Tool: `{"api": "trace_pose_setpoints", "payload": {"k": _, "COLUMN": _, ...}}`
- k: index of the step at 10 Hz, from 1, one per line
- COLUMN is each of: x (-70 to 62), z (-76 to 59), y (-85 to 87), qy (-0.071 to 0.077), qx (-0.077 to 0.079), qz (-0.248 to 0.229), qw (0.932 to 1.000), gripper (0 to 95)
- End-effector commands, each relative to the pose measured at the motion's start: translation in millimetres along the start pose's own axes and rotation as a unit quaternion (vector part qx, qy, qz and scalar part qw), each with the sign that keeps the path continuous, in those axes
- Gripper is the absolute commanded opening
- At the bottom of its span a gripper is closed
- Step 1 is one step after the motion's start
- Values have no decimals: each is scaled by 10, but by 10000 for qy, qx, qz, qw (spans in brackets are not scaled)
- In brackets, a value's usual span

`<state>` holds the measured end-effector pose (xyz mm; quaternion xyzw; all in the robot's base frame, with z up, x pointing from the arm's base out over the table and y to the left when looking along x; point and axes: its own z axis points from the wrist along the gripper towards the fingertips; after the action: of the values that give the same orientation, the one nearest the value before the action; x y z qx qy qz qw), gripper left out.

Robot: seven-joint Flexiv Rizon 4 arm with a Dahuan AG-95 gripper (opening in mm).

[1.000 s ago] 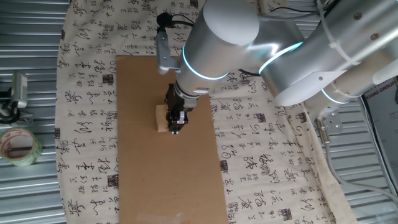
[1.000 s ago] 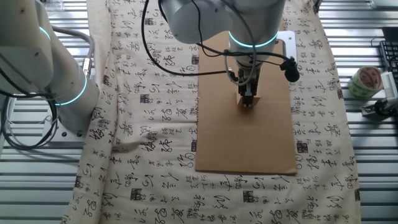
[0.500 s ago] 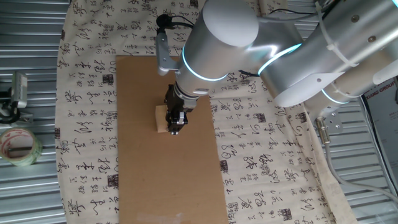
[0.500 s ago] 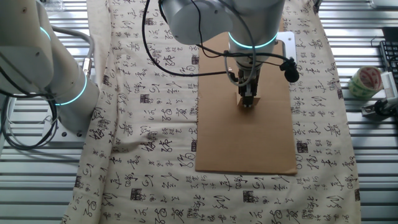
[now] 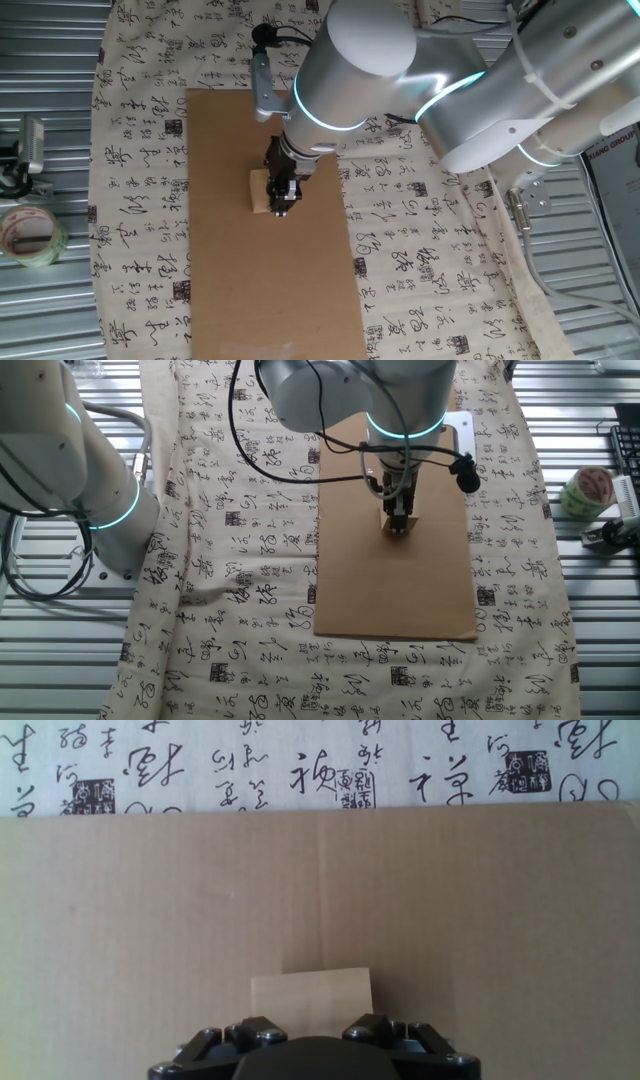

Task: Grab the block and place it at the designated location

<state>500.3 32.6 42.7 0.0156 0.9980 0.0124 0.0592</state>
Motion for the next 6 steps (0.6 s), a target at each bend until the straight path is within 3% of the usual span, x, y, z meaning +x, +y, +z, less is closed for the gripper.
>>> {"api": "trace_pose_setpoints", "payload": {"k": 1, "x": 0, "z": 4, "y": -3, "qy": -3, "qx": 0, "qz": -5, "qw": 10000, "gripper": 0}}
{"api": "trace_pose_setpoints", "payload": {"k": 6, "x": -1, "z": 32, "y": -4, "qy": -19, "qx": 0, "qz": -13, "qw": 10000, "gripper": 0}}
